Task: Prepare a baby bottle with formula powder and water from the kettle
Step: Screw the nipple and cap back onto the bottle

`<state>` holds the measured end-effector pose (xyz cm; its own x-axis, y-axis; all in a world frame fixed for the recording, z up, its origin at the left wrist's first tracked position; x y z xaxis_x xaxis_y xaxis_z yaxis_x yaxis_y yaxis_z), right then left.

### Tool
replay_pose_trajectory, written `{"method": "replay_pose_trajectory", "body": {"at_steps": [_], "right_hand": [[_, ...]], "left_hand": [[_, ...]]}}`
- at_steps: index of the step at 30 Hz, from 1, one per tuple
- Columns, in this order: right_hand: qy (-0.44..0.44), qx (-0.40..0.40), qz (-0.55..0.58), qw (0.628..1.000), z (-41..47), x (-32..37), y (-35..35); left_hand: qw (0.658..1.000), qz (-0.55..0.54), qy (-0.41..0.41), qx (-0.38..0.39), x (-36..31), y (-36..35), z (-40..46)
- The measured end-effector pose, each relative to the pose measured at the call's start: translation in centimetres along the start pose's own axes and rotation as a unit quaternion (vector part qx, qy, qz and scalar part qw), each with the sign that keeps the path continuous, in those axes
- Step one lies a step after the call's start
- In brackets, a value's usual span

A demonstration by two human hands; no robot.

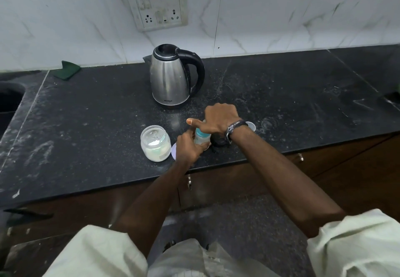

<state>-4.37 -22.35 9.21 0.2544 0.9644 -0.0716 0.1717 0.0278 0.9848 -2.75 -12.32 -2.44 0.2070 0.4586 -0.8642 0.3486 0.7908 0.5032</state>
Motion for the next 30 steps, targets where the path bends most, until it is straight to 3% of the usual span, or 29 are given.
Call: {"method": "replay_pose_trajectory", "body": {"at_steps": [6, 13, 17, 22, 26, 30], "right_hand": [[0.102, 0.105, -0.025, 0.989, 0.2, 2.0, 0.1], [0.114, 0.012, -0.026, 0.993, 0.7, 2.7, 0.0], [0.054, -0.044, -0.008, 0.998, 1.0, 1.6, -0.3], [0.002, 0.032, 0.001, 0.999, 1.0, 0.4, -1.5], [0.108, 0.064, -0.021, 0.992, 0.3, 2.8, -1.3], [0.126, 0.002, -0.014, 0.992, 0.2, 3.3, -0.9]], "left_hand": [[1.000, 0.002, 0.002, -0.012, 0.2, 0.2, 0.0], [1.000, -0.006, 0.005, -0.013, 0.2, 0.1, -0.1], [1.000, -0.029, 0.003, -0.003, 0.0, 0.0, 0.0], [1.000, -0.007, 0.003, -0.004, 0.0, 0.0, 0.0], [0.999, 0.025, 0.010, -0.020, 0.2, 0.4, -0.1], [1.000, 0.009, 0.001, -0.018, 0.0, 0.5, -0.2]]}}
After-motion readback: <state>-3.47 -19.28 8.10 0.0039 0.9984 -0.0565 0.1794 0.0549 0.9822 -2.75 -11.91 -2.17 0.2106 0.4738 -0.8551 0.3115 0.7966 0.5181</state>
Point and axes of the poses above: each hand's wrist, its own z-axis towards the middle knuckle, its own y-axis out of the back of the hand, x = y × z, the point moved 10 cm from there along z, towards the middle knuckle, and after that the axes turned 1 degree about z, right-handed, at the moved point
